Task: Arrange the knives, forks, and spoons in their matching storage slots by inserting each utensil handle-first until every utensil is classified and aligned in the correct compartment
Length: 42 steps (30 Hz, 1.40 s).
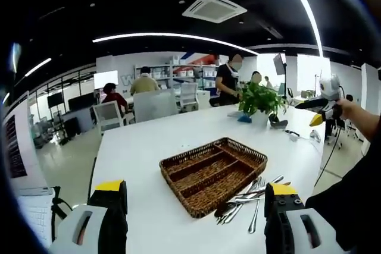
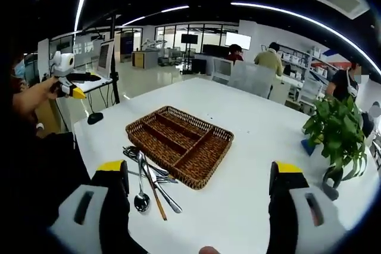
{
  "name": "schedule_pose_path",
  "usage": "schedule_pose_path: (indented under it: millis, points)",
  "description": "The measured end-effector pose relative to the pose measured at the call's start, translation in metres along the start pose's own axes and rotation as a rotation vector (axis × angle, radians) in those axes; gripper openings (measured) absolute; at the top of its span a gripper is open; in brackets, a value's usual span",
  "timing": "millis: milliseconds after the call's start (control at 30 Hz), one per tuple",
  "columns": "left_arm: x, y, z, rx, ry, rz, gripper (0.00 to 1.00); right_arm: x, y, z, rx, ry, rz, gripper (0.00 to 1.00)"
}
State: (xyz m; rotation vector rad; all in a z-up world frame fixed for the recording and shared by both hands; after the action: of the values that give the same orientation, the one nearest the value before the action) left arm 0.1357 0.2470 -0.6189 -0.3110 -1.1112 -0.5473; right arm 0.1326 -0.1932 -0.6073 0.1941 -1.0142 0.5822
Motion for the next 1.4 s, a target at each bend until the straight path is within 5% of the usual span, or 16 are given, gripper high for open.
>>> schedule_pose_path:
  millis: [600,967,1400]
  points:
    - [0.006,0.005,0.003,-0.002,-0.018,0.007,1.00,0.004,-0.001,0.003,0.000,-0.028,-0.031,0.99]
    - [-0.003,0.014,0.009,0.025,-0.010,0.025,1.00,0.031,-0.009,0.006,-0.036,-0.090,-0.058,0.99]
    - [-0.006,0.014,0.006,0.017,-0.015,0.018,1.00,0.025,0.007,-0.007,0.016,-0.038,0.008,0.99]
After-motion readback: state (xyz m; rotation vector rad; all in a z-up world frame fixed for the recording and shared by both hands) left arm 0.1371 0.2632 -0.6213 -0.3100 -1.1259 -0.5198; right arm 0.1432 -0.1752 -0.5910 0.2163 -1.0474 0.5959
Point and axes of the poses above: the point that each gripper's makers call its tool centre point, and the gripper's own axes: z roughly backward along the fingers, y roughly to its left, x roughly out of its top, the point moved 6 cm from there along z, roughly backward along the fingers, and after that the axes turned 4 degrees about y, right-handed, at the moved point
